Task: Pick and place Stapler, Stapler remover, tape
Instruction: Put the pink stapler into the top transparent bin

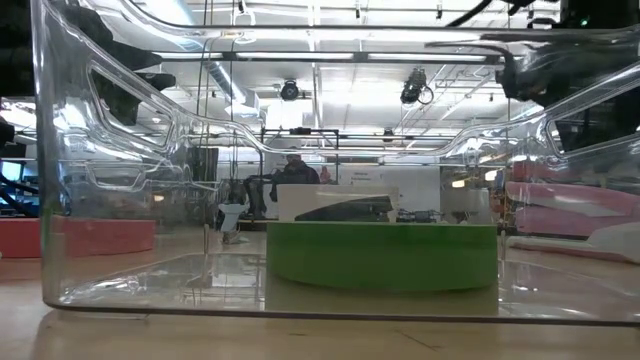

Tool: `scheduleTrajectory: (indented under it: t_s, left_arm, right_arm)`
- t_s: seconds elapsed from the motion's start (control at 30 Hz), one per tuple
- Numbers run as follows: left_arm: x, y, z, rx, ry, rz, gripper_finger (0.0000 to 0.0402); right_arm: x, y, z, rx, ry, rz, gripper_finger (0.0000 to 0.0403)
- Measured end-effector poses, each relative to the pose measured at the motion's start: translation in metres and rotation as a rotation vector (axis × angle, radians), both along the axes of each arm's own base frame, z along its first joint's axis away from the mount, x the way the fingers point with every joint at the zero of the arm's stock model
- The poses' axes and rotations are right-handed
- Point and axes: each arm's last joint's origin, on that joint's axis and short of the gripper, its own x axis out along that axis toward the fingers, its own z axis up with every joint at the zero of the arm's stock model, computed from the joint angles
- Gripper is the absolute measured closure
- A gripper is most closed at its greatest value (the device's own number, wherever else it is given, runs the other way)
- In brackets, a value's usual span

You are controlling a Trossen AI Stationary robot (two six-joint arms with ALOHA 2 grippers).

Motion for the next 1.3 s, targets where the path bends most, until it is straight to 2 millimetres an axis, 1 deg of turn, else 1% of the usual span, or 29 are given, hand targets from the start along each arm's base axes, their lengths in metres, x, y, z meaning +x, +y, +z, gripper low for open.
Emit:
scheduleTrajectory:
  t_s: [0.13,0.27,0.47,0.6,0.8,0.97,1.07,1.13,1.23,1.3]
  left_arm:
    - [0.000,0.000,0.000,0.000,0.000,0.000,0.0209]
    - [0.000,0.000,0.000,0.000,0.000,0.000,0.0209]
    - [0.000,0.000,0.000,0.000,0.001,0.000,0.0209]
    - [0.000,0.000,0.000,0.000,0.001,0.000,0.0209]
    - [0.000,0.000,-0.001,0.000,0.007,0.000,0.0209]
    - [0.000,0.000,-0.001,0.000,0.007,0.000,0.0209]
    - [0.000,0.000,-0.001,0.000,0.007,0.000,0.0209]
    - [0.000,0.000,-0.001,0.000,0.007,0.000,0.0209]
    - [0.000,0.000,-0.001,0.000,0.007,0.000,0.0209]
    - [0.000,0.000,-0.001,0.000,0.006,0.000,0.0209]
  right_arm:
    - [0.005,0.002,-0.010,0.028,-0.076,0.023,0.0089]
    - [0.008,0.003,-0.016,0.038,-0.121,0.050,0.0085]
    - [0.001,0.001,-0.023,0.049,-0.061,0.012,0.0085]
    - [0.001,0.002,-0.032,0.094,-0.082,0.011,0.0085]
    - [-0.007,0.002,-0.053,0.179,-0.074,-0.008,0.0085]
    - [-0.016,0.000,-0.068,0.211,-0.040,-0.030,0.0088]
    - [-0.021,-0.002,-0.074,0.205,-0.020,-0.052,0.0104]
    - [-0.023,-0.003,-0.076,0.195,-0.016,-0.056,0.0123]
    - [-0.025,-0.003,-0.077,0.192,-0.008,-0.063,0.0171]
    - [-0.025,-0.004,-0.077,0.190,-0.003,-0.061,0.0217]
